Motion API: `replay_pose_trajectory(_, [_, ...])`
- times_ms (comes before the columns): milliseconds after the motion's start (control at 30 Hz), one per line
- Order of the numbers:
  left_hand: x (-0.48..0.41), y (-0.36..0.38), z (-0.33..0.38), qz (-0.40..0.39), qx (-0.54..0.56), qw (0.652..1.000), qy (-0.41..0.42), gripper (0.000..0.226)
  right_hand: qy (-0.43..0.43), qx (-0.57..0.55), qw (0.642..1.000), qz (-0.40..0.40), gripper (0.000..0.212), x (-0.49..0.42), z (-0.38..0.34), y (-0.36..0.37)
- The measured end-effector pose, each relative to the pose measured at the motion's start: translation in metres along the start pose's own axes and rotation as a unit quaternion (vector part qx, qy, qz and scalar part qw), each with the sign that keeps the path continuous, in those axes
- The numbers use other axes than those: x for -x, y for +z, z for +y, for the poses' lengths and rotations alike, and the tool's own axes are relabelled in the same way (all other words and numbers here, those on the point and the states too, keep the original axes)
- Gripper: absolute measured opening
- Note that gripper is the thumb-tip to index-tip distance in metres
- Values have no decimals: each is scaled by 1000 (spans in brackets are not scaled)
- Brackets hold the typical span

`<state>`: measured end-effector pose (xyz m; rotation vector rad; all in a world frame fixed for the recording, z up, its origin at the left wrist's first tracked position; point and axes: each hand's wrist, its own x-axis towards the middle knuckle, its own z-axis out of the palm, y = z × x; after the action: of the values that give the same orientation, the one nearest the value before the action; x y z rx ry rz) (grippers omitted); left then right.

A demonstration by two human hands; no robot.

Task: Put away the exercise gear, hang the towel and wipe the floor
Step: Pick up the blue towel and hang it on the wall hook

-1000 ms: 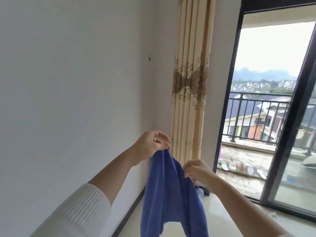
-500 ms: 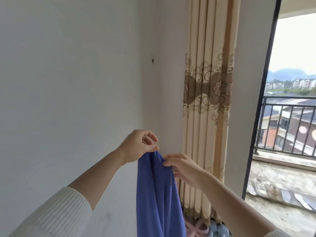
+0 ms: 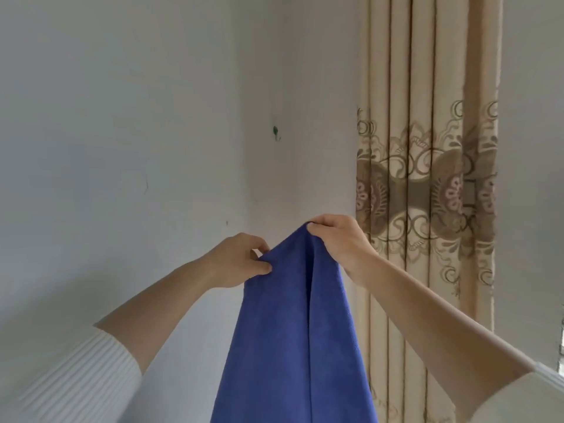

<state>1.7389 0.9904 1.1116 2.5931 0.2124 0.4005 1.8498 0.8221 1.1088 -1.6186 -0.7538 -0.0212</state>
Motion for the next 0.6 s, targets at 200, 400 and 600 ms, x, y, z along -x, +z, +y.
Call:
replay_pose_trajectory(200, [-123, -29, -23, 114, -15, 993, 14, 9, -52, -12, 998, -16, 9, -126, 24, -32])
replay_pose_trajectory(400, [-227, -60, -15, 249, -2, 965, 85, 23, -109, -83, 989, -46, 20, -258, 39, -45])
replay_pose_trajectory(600, [-308, -76, -12, 321, -335, 868, 175, 36, -322, 228, 918, 46, 30, -381, 44, -26])
